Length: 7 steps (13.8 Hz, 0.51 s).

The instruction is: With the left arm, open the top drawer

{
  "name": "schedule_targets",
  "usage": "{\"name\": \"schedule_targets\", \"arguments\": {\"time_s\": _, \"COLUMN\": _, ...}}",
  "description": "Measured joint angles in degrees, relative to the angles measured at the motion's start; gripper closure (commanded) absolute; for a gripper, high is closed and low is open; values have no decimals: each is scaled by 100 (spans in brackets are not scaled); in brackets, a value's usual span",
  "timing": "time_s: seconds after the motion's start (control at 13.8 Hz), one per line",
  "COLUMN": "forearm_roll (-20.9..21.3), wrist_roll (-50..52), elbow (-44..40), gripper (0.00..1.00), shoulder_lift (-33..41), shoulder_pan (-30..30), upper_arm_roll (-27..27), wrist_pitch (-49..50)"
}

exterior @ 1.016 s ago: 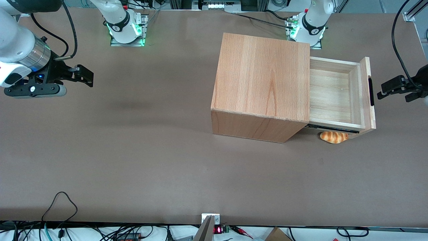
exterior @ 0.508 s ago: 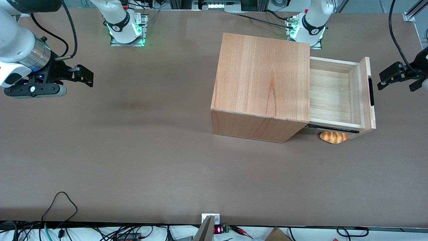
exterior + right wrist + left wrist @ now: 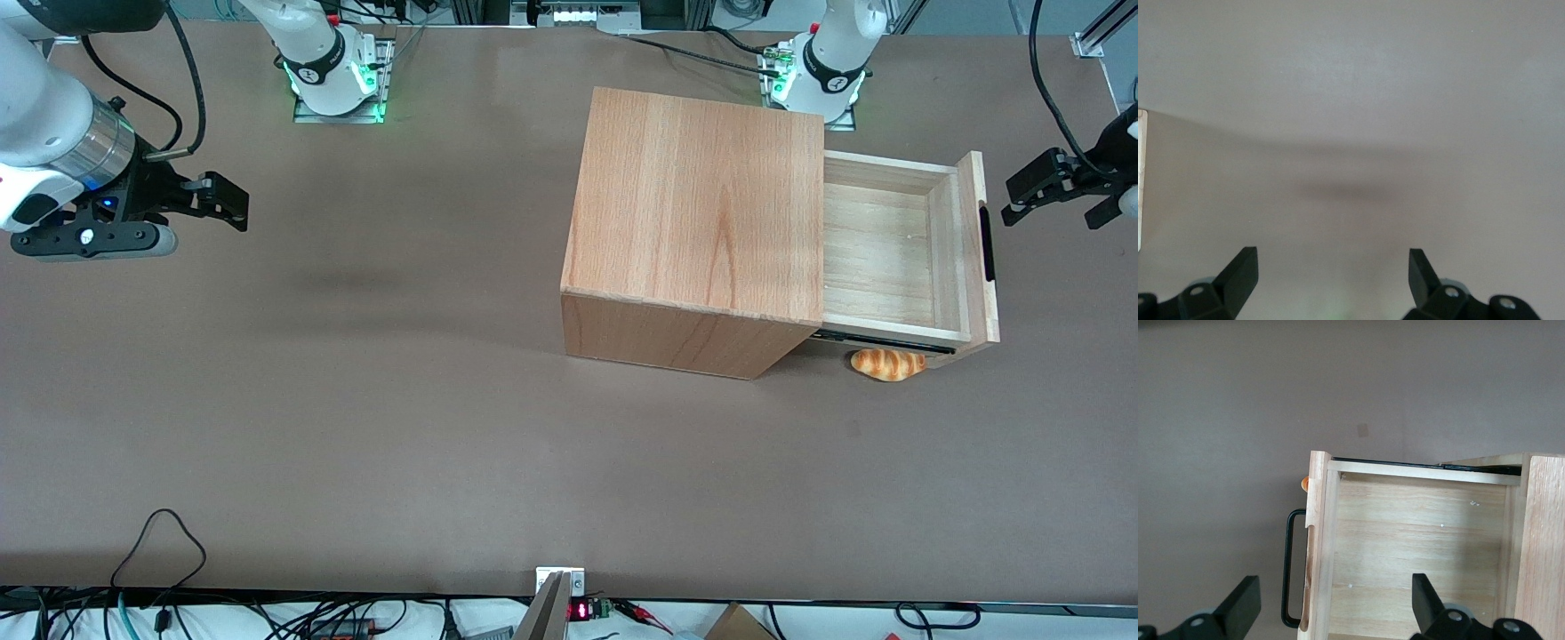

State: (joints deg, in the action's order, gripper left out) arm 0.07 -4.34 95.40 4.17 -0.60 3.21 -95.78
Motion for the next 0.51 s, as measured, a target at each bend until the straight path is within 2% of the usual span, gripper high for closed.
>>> {"name": "schedule_targets", "arguments": {"time_s": 0.51, "forearm_roll": 1, "wrist_roll": 0, "elbow": -42, "gripper": 0, "shoulder_lift": -67, "shoulder_pan": 110, "upper_arm_roll": -57, "wrist_pitch": -21}}
